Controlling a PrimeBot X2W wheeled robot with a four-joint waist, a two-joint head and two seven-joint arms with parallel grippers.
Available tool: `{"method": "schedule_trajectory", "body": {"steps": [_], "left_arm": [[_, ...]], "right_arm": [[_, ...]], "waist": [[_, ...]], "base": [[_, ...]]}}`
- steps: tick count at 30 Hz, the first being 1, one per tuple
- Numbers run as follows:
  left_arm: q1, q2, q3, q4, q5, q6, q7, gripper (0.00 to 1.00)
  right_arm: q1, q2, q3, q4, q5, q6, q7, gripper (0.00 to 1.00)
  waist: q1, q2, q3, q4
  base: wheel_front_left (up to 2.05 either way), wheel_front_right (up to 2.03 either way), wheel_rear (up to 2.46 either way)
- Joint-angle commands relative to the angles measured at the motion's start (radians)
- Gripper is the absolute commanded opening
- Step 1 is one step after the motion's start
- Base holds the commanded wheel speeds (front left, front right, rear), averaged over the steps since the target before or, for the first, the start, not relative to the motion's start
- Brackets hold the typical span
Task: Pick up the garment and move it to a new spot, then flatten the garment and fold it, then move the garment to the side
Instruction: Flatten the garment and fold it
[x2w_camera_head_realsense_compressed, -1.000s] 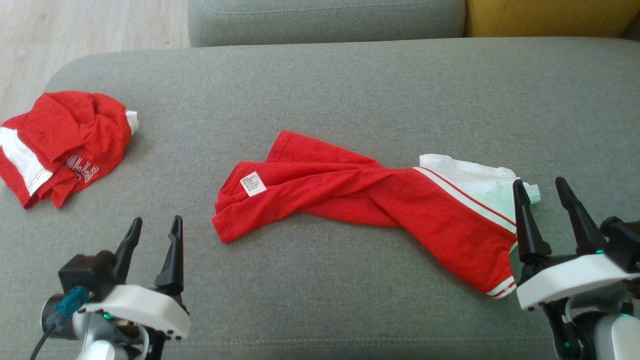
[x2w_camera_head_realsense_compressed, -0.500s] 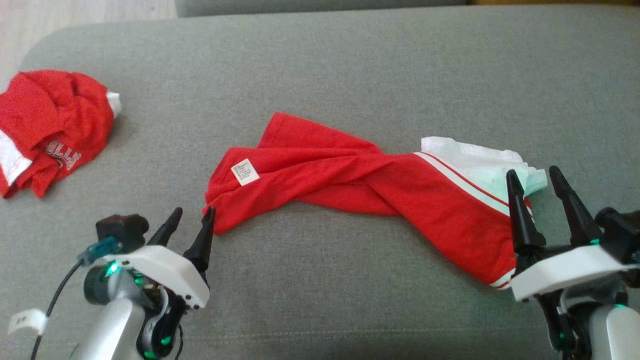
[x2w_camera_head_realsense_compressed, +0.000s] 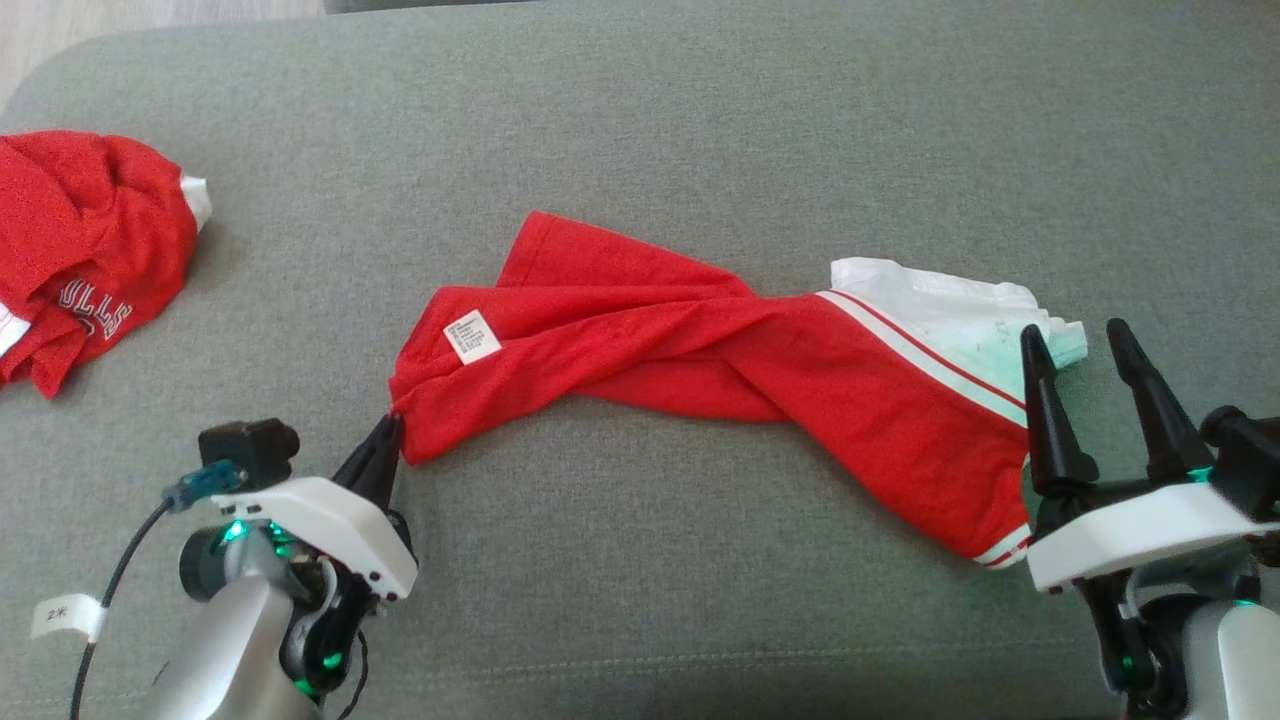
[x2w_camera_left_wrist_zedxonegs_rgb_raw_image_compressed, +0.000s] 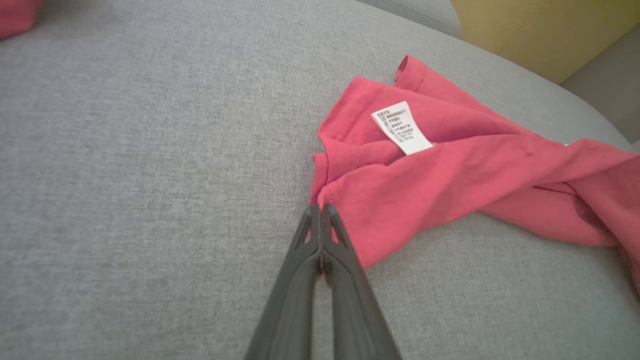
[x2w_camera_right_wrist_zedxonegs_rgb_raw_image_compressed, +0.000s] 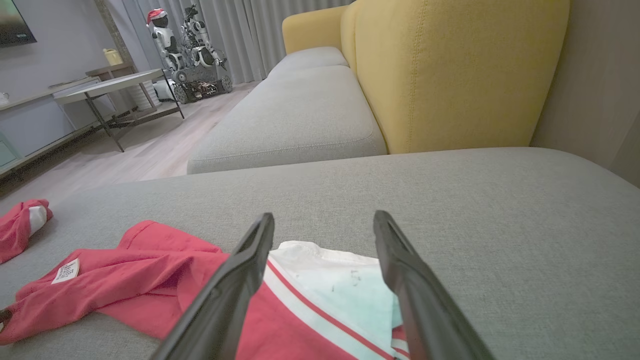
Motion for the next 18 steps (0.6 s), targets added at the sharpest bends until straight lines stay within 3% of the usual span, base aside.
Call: {"method": "schedule_trajectory", "body": {"steps": [1, 10, 18], "left_arm": [[-0.049, 0.019, 0.031, -0.019, -0.006, -0.006, -0.013, 0.00], [-0.057, 0.029, 0.019, -0.020, 0.025, 0.004, -0.063, 0.00], [-0.072, 0.033, 0.010, -0.068, 0.042, 0.016, -0.080, 0.00]], "right_arm": [[-0.042, -0.006, 0.016, -0.034, 0.007, -0.001, -0.009, 1.00], [-0.093, -0.024, -0.048, -0.013, 0.007, -0.001, -0.006, 1.00], [-0.275, -0.150, -0.092, 0.220, 0.049, -0.001, 0.088, 1.00]], "waist": [[0.0000, 0.0000, 0.001, 0.000], [0.0000, 0.0000, -0.002, -0.001], [0.0000, 0.0000, 0.024, 0.019]], "base": [[0.00, 0.00, 0.00], [0.00, 0.00, 0.00], [0.00, 0.00, 0.00]]}}
